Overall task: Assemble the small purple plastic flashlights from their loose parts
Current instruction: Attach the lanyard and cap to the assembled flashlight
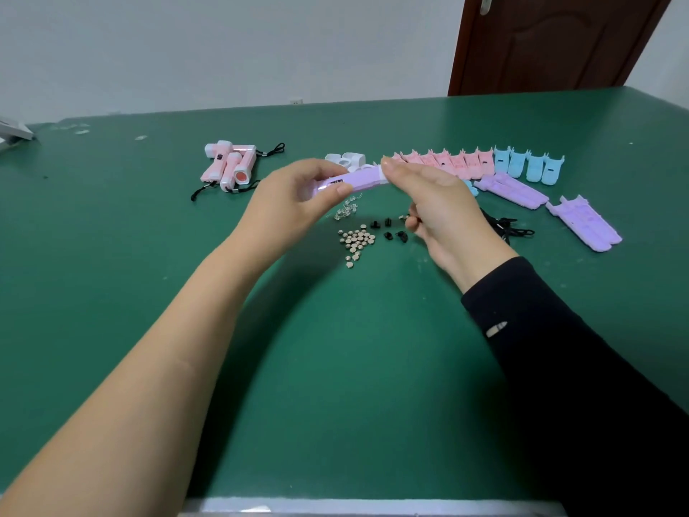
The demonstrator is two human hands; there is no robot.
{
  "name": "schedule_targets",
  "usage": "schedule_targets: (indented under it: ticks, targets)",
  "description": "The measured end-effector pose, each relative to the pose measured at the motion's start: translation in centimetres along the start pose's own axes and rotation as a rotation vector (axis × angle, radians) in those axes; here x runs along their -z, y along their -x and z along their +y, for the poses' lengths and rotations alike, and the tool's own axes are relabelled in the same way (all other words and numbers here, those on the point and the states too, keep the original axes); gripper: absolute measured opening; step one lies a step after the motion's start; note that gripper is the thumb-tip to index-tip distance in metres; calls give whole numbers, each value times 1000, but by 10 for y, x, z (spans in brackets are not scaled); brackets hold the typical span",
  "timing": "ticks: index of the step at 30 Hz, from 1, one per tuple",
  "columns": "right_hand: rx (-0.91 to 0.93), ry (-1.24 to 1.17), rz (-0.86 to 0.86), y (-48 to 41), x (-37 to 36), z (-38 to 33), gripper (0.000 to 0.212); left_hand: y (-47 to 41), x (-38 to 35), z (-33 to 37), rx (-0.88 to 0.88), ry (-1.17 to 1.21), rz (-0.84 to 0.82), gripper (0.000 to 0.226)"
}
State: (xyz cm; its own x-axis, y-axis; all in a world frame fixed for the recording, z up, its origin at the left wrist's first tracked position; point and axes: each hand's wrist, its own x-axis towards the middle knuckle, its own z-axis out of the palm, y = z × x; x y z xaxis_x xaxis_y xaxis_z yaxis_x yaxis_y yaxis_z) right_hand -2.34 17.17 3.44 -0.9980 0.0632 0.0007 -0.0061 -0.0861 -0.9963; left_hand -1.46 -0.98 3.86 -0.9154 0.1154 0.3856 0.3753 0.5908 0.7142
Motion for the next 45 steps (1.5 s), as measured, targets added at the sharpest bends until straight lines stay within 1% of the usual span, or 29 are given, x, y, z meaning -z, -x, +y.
schedule_targets:
  ticks: [3, 7, 11, 14, 16, 19, 22, 26, 32, 36, 38, 41, 42, 43, 45]
  targets:
    - [74, 76, -36, 0, 2, 0, 12, 0, 0, -1, -78, -132, -20, 20]
    - [143, 77, -58, 1, 1, 2, 11, 0, -2, -3, -247, -277, -24, 25]
    - [168, 70, -90, 2, -2, 5, 10, -2, -3, -5, -307, -322, -1, 25]
    - [180, 60, -106, 1, -4, 6, 11, -3, -2, -8, -255, -253, 41, 22]
    - [240, 83, -71, 0, -4, 6, 16, -4, -1, -10, -225, -218, 62, 22]
    - [431, 277, -51, 2, -1, 5, 24, -4, -1, -12, -209, -188, 88, 25]
    - [489, 372, -123, 2, 3, 2, 25, -4, 1, -13, -199, -150, 100, 22]
    - [484, 379, -175, -1, 6, 1, 24, -4, 5, -12, -205, -103, 26, 22]
    - [452, 220, -197, -3, 6, 2, 24, -1, 5, -3, -134, 48, -9, 15]
    - [430, 179, -210, -2, 5, 3, 25, -1, 6, -1, -105, 40, -30, 17]
    - [418, 201, -212, -2, 4, 4, 24, 0, 7, -2, -98, 52, -40, 19]
    - [380, 317, -239, -1, 2, 6, 20, 0, 9, -4, -62, 86, -82, 20]
    - [362, 320, -240, -1, 1, 5, 19, -1, 9, -5, -35, 123, -69, 23]
    - [344, 295, -234, -2, 0, 4, 18, -2, 11, -5, 4, 167, -19, 29]
    - [316, 211, -213, 0, -5, 2, 19, -4, 13, -6, 119, 340, 116, 42]
